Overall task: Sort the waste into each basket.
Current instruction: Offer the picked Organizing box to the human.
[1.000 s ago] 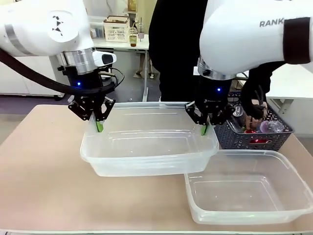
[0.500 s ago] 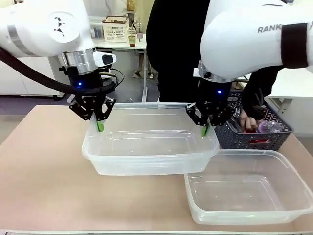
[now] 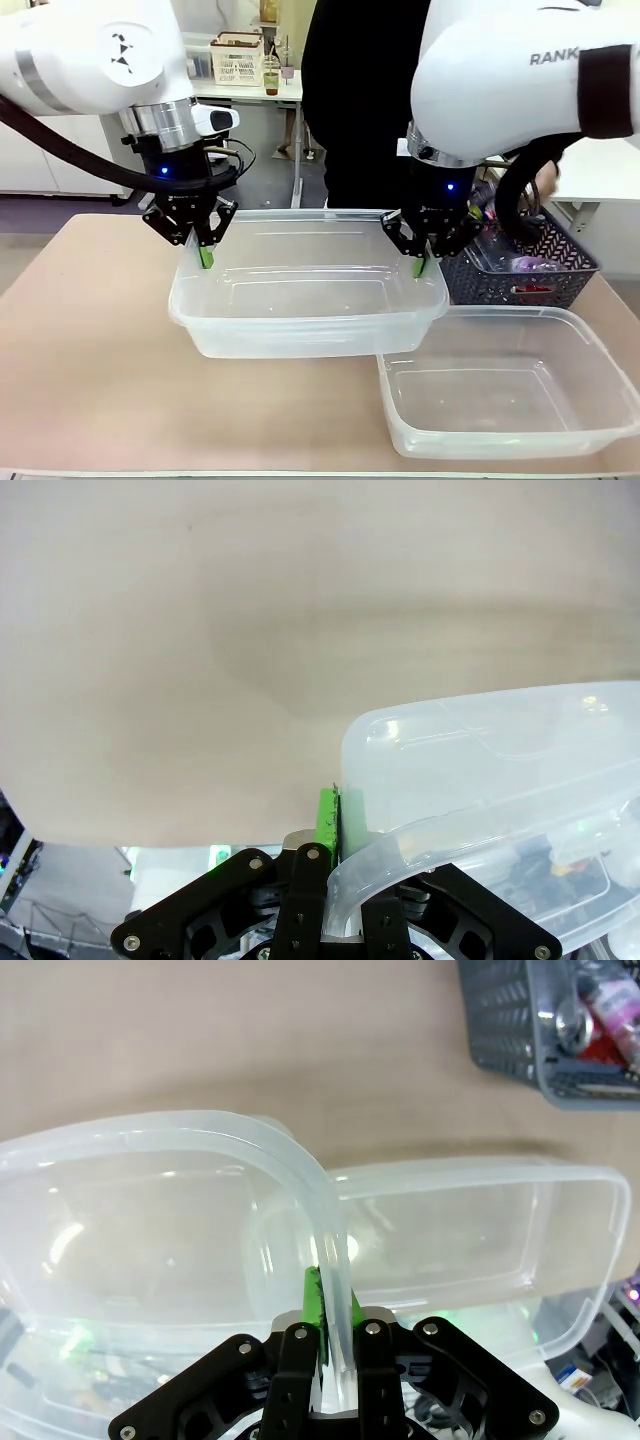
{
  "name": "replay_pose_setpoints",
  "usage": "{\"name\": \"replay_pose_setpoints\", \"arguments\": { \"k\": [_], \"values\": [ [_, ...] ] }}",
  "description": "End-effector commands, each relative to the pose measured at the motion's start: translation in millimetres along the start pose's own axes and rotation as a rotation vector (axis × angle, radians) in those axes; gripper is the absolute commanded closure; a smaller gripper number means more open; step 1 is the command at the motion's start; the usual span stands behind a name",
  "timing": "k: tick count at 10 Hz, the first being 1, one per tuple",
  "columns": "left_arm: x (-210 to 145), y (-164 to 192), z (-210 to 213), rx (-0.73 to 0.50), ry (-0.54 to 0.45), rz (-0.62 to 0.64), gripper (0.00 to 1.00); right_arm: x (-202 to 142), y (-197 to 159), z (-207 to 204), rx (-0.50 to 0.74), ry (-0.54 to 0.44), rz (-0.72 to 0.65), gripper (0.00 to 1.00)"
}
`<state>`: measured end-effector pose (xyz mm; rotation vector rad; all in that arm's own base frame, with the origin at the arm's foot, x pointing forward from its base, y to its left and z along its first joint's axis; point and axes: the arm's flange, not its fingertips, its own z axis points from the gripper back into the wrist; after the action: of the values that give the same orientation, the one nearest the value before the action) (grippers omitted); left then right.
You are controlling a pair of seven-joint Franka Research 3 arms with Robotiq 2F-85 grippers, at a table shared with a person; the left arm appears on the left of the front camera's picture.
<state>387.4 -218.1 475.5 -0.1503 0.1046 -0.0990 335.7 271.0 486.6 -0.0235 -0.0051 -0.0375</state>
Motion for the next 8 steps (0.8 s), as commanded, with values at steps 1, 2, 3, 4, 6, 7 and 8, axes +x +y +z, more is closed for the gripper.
{"name": "replay_pose_setpoints", "arguments": {
  "k": [1, 2, 3, 4, 6, 7, 8],
  "values": [
    [-4.7, 0.8, 0.7, 0.003, -0.003, -0.007, 0.96, -1.7, 4.2, 4.7, -0.001, 0.004, -0.007, 0.95],
    [-4.7, 0.8, 0.7, 0.003, -0.003, -0.007, 0.96, -1.7, 4.2, 4.7, -0.001, 0.004, -0.007, 0.95],
    [-4.7, 0.8, 0.7, 0.003, -0.003, -0.007, 0.96, -1.7, 4.2, 4.7, -0.001, 0.004, -0.007, 0.95],
    [-4.7, 0.8, 0.7, 0.003, -0.003, -0.007, 0.96, -1.7, 4.2, 4.7, -0.001, 0.004, -0.007, 0.95],
    [-4.7, 0.8, 0.7, 0.003, -0.003, -0.007, 0.96, -1.7, 4.2, 4.7, -0.001, 0.004, -0.007, 0.95],
    [-4.7, 0.8, 0.7, 0.003, -0.003, -0.007, 0.96, -1.7, 4.2, 4.7, -0.001, 0.004, -0.007, 0.95],
    [-4.7, 0.8, 0.7, 0.003, -0.003, -0.007, 0.96, -1.7, 4.2, 4.7, -0.001, 0.004, -0.007, 0.95]
  ]
}}
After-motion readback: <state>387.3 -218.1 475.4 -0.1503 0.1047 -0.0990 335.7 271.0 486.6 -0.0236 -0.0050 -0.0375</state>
